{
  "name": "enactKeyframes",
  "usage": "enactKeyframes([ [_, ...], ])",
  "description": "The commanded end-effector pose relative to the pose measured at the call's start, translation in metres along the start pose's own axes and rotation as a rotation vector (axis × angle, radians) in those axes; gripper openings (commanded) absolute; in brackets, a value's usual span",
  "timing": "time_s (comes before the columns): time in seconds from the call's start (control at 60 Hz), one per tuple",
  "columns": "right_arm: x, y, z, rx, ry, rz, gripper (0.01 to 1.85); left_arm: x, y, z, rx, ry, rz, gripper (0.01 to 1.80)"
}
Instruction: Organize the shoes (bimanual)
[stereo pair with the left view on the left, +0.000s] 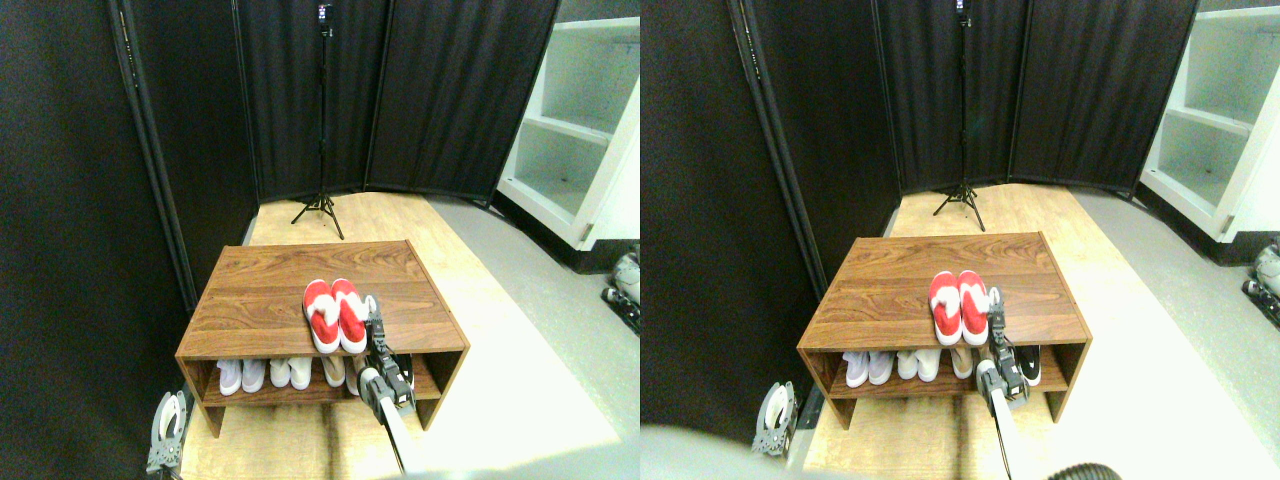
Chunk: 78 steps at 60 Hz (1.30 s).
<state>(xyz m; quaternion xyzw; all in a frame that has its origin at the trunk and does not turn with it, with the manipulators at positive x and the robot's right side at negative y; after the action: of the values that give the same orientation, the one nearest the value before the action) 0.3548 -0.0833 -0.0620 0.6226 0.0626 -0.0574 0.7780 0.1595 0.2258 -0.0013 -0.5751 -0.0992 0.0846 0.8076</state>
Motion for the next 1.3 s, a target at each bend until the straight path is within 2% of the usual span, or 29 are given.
enactKeyframes([
  [0.017,0.0,-0.005,0.016,-0.059,-0.009,0.003,0.01,-0.001,-0.004,0.002,-0.006,-0.018,-0.038,0.01],
  [0.033,0.0,-0.005,0.016,-0.059,-0.009,0.003,0.01,-0.001,-0.004,0.002,-0.006,-0.018,-0.038,0.01],
  [0.067,-0.005,-0.002,0.04,-0.098,-0.025,0.034,0.01,-0.001,-0.003,0.003,-0.006,-0.018,-0.039,0.01],
  [0.1,-0.006,0.0,0.044,-0.11,-0.029,0.042,0.01,-0.001,-0.003,0.003,-0.005,-0.018,-0.038,0.01],
  [0.183,-0.021,0.015,0.083,-0.217,-0.077,0.135,0.01,0.001,-0.001,0.002,-0.01,-0.015,-0.03,0.01],
  [0.217,-0.022,0.016,0.087,-0.219,-0.084,0.15,0.01,0.002,-0.001,0.002,-0.011,-0.016,-0.028,0.01],
  [0.267,-0.031,0.024,0.107,-0.233,-0.129,0.193,0.01,0.004,-0.001,0.0,-0.01,-0.014,-0.026,0.01],
  [0.383,-0.049,0.034,0.136,-0.28,-0.189,0.289,0.01,0.01,-0.003,-0.005,-0.017,0.0,-0.018,0.01],
  [0.467,-0.062,0.039,0.146,-0.257,-0.201,0.317,0.01,0.013,-0.004,-0.007,-0.014,0.012,-0.016,0.01],
  [0.533,-0.07,0.042,0.15,-0.229,-0.221,0.334,0.01,0.015,-0.004,-0.008,-0.019,0.029,-0.02,0.01],
  [0.583,-0.08,0.044,0.151,-0.218,-0.212,0.371,0.01,0.016,-0.005,-0.011,-0.026,0.036,-0.016,0.01],
  [0.733,-0.097,0.046,0.15,-0.204,-0.208,0.403,0.01,0.016,-0.008,-0.013,-0.015,0.037,-0.012,0.01],
  [0.85,-0.109,0.047,0.145,-0.163,-0.166,0.421,0.01,0.014,-0.008,-0.013,-0.01,0.032,-0.011,0.01],
  [0.933,-0.12,0.044,0.136,-0.117,-0.114,0.411,0.01,0.013,-0.008,-0.012,-0.018,0.029,-0.015,0.01],
  [1.117,-0.14,0.037,0.116,-0.129,-0.11,0.36,0.01,0.008,-0.008,-0.011,-0.019,0.025,-0.02,0.01],
  [1.183,-0.147,0.037,0.109,-0.116,-0.081,0.342,0.01,0.007,-0.008,-0.011,-0.017,0.022,-0.023,0.01],
  [1.3,-0.154,0.037,0.099,-0.117,-0.034,0.361,0.01,0.004,-0.008,-0.01,-0.007,0.024,-0.025,0.01],
])
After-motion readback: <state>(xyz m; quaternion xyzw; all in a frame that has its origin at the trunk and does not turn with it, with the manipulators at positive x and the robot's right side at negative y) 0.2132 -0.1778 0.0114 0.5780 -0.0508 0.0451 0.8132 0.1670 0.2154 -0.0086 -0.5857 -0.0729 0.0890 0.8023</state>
